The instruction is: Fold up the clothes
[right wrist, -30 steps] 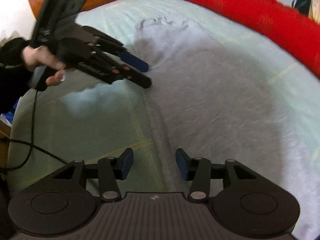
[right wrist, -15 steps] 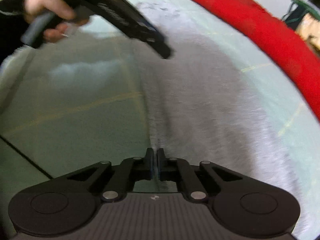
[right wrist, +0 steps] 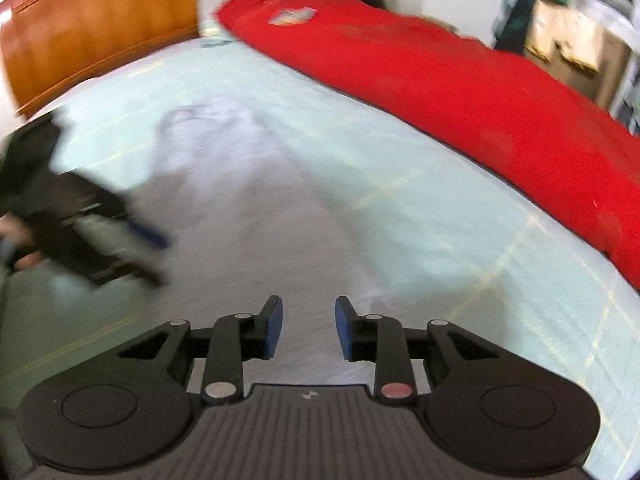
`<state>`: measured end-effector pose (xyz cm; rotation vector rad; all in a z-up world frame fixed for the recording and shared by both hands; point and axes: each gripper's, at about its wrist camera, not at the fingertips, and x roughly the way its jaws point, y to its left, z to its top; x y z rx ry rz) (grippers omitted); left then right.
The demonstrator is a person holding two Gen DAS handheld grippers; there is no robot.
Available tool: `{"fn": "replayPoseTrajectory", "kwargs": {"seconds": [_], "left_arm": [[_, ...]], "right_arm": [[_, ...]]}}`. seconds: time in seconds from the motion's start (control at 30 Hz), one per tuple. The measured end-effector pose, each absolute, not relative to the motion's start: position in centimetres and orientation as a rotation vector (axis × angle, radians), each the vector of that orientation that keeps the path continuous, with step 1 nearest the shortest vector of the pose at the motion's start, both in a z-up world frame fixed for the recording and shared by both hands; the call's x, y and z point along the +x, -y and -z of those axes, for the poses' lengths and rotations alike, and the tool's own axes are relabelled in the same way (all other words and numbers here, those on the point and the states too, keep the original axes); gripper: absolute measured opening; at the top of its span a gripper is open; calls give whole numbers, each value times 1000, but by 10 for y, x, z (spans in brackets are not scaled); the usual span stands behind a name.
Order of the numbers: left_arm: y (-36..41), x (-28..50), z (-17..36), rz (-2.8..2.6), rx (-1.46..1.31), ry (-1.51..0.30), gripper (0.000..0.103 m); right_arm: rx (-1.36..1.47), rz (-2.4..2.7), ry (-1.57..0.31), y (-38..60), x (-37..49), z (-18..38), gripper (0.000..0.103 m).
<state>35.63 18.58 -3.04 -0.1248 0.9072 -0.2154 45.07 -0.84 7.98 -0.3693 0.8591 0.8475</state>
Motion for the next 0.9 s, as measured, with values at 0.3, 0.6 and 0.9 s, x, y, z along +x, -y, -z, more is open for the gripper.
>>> {"fn": "replayPoseTrajectory", "kwargs": {"seconds": [0.3,0.6,0.9], "left_arm": [[-186,354,32,220,-138,-899,52],[-186,353,33,227,-134,-883,54],[-203,356,12,195,-150,-888,53]], "right_arm": [[-165,-829,-970,11,528,-2,35],[-427,-836,-864,-22,481,-3,4],[-433,-763,-851,-19,494,-22,5]]}}
